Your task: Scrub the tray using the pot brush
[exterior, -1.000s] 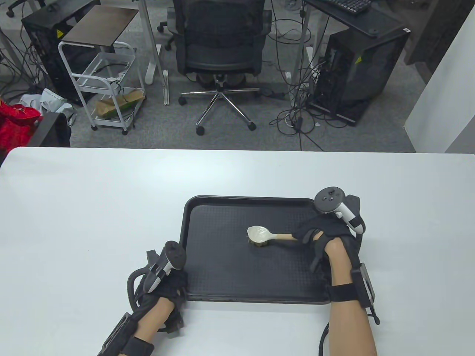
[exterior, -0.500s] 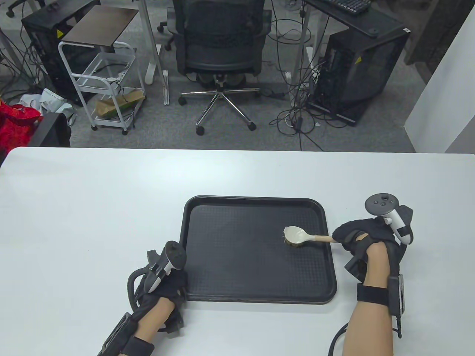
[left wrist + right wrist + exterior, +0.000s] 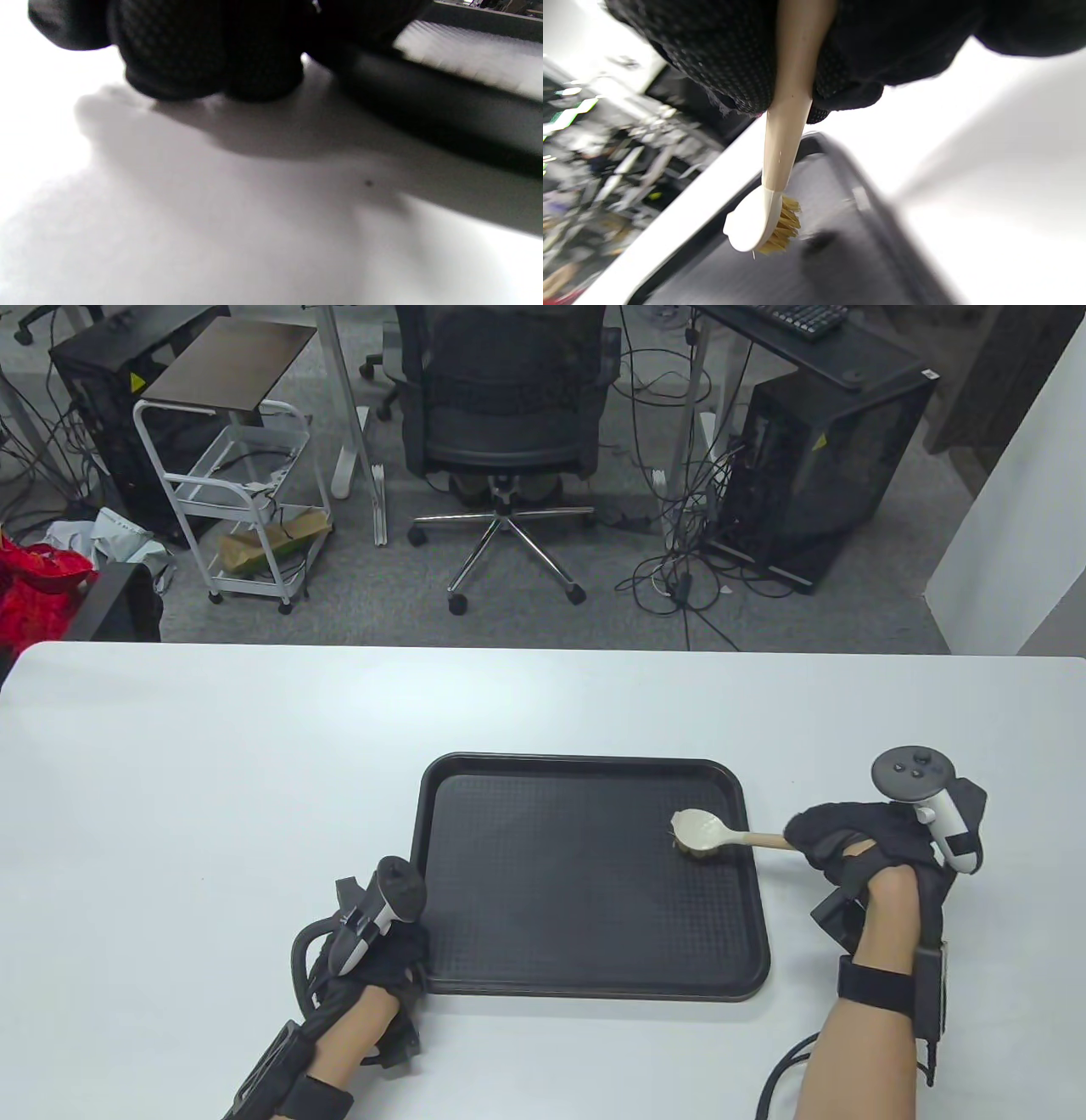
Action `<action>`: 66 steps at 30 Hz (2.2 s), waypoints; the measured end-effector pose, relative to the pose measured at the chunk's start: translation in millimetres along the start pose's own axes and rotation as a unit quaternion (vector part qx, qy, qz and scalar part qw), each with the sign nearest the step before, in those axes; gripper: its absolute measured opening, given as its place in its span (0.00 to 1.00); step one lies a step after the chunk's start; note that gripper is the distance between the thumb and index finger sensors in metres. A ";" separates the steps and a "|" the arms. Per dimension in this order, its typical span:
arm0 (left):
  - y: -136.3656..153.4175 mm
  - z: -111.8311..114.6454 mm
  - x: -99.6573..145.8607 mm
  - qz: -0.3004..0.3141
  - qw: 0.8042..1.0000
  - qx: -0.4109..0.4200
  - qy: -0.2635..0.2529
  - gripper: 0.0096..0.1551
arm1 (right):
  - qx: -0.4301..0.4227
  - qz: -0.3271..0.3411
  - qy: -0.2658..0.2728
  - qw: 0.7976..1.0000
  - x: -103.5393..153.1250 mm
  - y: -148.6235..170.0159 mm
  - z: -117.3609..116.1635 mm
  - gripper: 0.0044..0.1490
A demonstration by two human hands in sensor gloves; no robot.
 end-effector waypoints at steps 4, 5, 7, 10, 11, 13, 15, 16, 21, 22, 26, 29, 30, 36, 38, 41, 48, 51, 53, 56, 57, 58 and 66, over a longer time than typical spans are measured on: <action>0.3 -0.2 0.0 0.000 1.000 0.000 0.000 0.35 | 0.016 0.081 -0.036 0.996 0.1 -49.1 -34.6 0.30; 0.3 -0.1 0.0 0.000 1.000 0.001 0.000 0.35 | 0.021 0.092 -0.041 0.995 -0.1 -59.3 -44.6 0.30; 0.0 -0.1 0.0 0.000 1.000 0.000 -0.001 0.35 | 0.032 0.109 -0.044 0.993 -0.2 -76.1 -62.5 0.30; 0.4 -0.2 -0.1 0.000 1.000 0.000 0.000 0.35 | 0.056 0.140 -0.062 0.987 1.7 -107.8 -103.8 0.30; 0.4 -0.1 0.0 0.000 1.000 0.001 0.000 0.35 | 0.058 0.148 -0.066 0.985 2.1 -114.7 -114.5 0.30; 0.1 -0.1 0.0 0.000 1.000 0.000 0.000 0.35 | 0.058 0.165 -0.075 0.982 3.2 -127.8 -138.8 0.30; 0.1 -0.2 -0.1 0.000 1.000 0.000 -0.001 0.35 | 0.070 0.175 -0.082 0.979 4.6 -136.1 -158.5 0.30; 0.3 -0.2 -0.1 0.000 1.000 0.000 0.000 0.35 | 0.075 0.180 -0.083 0.977 5.2 -139.1 -166.1 0.30; 0.1 -0.1 0.0 0.000 1.000 -0.001 -0.001 0.35 | 0.087 0.204 -0.085 0.971 9.4 -152.1 -205.1 0.31; 0.4 -0.1 -0.1 0.001 1.000 0.000 0.000 0.35 | 0.090 0.206 -0.088 0.970 10.1 -153.3 -211.2 0.30; 0.0 0.0 0.0 0.001 1.000 -0.002 -0.001 0.35 | 0.121 0.208 -0.097 0.966 10.5 -154.5 -228.9 0.30; 0.3 0.0 0.0 0.002 1.000 0.000 0.000 0.35 | 0.131 0.207 -0.097 0.965 8.6 -153.6 -235.3 0.30; 0.4 0.1 0.1 0.002 1.000 0.000 0.000 0.35 | 0.129 0.203 -0.101 0.965 7.5 -152.4 -236.4 0.30; 0.4 0.1 0.1 0.001 1.000 0.000 0.000 0.35 | 0.161 0.156 -0.113 0.968 0.2 -139.3 -219.1 0.30; 0.1 0.2 0.1 0.001 1.000 -0.001 -0.001 0.35 | 0.168 0.134 -0.119 0.969 -2.8 -132.4 -209.2 0.30; 0.2 0.1 0.0 0.001 1.000 -0.001 0.000 0.35 | 0.185 0.109 -0.124 0.969 -5.1 -123.0 -192.1 0.30; 0.4 0.2 0.1 0.001 1.000 0.000 0.000 0.35 | 0.198 0.061 -0.131 0.970 -10.1 -95.8 -149.0 0.30; 0.1 0.3 0.2 0.001 1.000 -0.001 -0.002 0.35 | 0.177 0.039 -0.123 0.976 -13.6 -79.2 -125.6 0.29; 0.0 0.2 0.0 0.000 1.000 -0.002 -0.001 0.35 | 0.163 0.027 -0.117 0.979 -15.2 -67.9 -111.8 0.29; 0.4 0.4 0.1 0.001 1.000 0.001 0.000 0.35 | 0.139 0.017 -0.111 0.984 -18.5 -53.5 -94.3 0.29; 0.2 0.4 0.0 0.001 1.000 0.000 -0.001 0.35 | 0.121 0.010 -0.109 0.987 -20.1 -44.1 -84.9 0.29; 0.0 0.3 -0.1 0.001 1.000 -0.002 -0.001 0.35 | 0.115 0.003 -0.103 0.988 -20.7 -37.6 -78.4 0.29; 0.1 0.2 -0.2 0.000 1.000 -0.003 -0.001 0.35 | 0.056 -0.034 -0.075 0.995 -19.7 10.1 -32.2 0.27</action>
Point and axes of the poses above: the tracker on the back of each hand, its own y axis roughly to the little-finger side, its own x axis roughly from the fingertips to the wrist, z = x × y, the point moved 4 cm from there along -x, roughly from the wrist to the fingertips, and after that the axes turned 6 degrees about -x, right-handed, at the moved point
